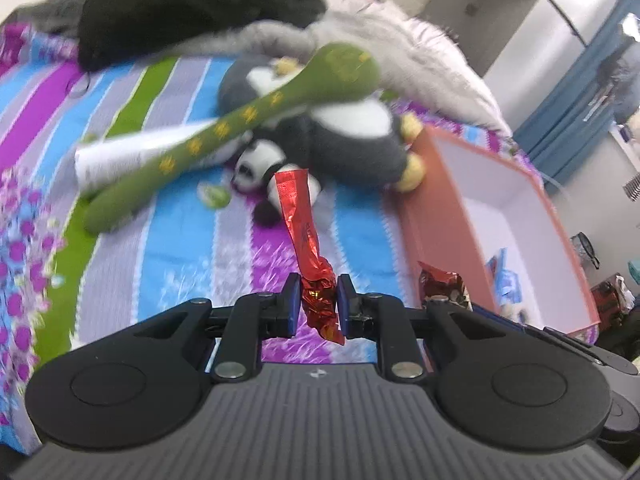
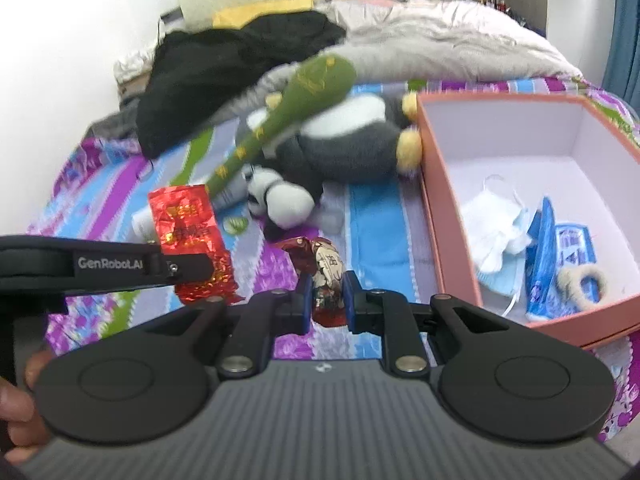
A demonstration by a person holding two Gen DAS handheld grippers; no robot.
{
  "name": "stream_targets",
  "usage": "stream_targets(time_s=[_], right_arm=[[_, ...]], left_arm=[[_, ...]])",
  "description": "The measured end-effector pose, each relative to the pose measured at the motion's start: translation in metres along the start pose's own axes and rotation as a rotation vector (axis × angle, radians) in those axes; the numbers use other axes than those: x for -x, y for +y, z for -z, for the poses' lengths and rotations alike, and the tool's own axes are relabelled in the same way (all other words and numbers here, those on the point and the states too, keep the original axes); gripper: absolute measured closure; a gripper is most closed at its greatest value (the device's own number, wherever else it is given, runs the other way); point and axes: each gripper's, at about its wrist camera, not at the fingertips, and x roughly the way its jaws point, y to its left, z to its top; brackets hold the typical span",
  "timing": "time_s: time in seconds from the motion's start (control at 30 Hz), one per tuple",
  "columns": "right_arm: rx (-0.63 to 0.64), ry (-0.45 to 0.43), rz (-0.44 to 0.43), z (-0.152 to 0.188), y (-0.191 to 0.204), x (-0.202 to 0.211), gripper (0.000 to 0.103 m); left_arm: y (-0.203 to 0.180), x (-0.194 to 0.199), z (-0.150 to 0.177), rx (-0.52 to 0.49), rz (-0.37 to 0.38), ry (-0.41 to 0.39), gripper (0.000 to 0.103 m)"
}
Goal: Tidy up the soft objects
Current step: 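Carry the red wrapper and small candy with both tools over the orange box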
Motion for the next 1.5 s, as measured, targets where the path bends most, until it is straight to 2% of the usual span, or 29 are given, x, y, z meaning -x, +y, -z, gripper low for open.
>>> stream_targets(time_s=[0.4,0.57,0.77,0.93,1.2,1.5], right_arm=[[-0.028,-0.176,0.032,-0.054,-0.028,0.052,0.083],[-0.034,-0.221,0.069,-0.071,-0.050,0.068,0.083],[-0.073,-0.252,0.124,-0.082,-0.091,0.077,0.083],[-0.123,-0.214,0.172,-0.074,-0.128,0.070,0.083],[-0.217,-0.073,0.224,-0.047,-0.187,0.033,0.083],[-0.278,0.051,0.223,-0.016,-0.218,-0.005,0.082]], left_arm=[[-0.064,0.045,-0.058,-0.117,0.073,-0.099,0.081],[-0.100,0.044,-0.074,-0.158,0.110,-0.113,0.081],[-0.150,0.024,-0.081,-0.221,0.156,-0.087,0.081],[-0.189,-0.009,-0.073,-0.275,0.186,-0.023,0.081],[-0.236,-0.081,-0.052,-0.344,0.205,0.115,0.081],[-0.254,-0.145,-0.026,-0.402,0.179,0.263,0.081]])
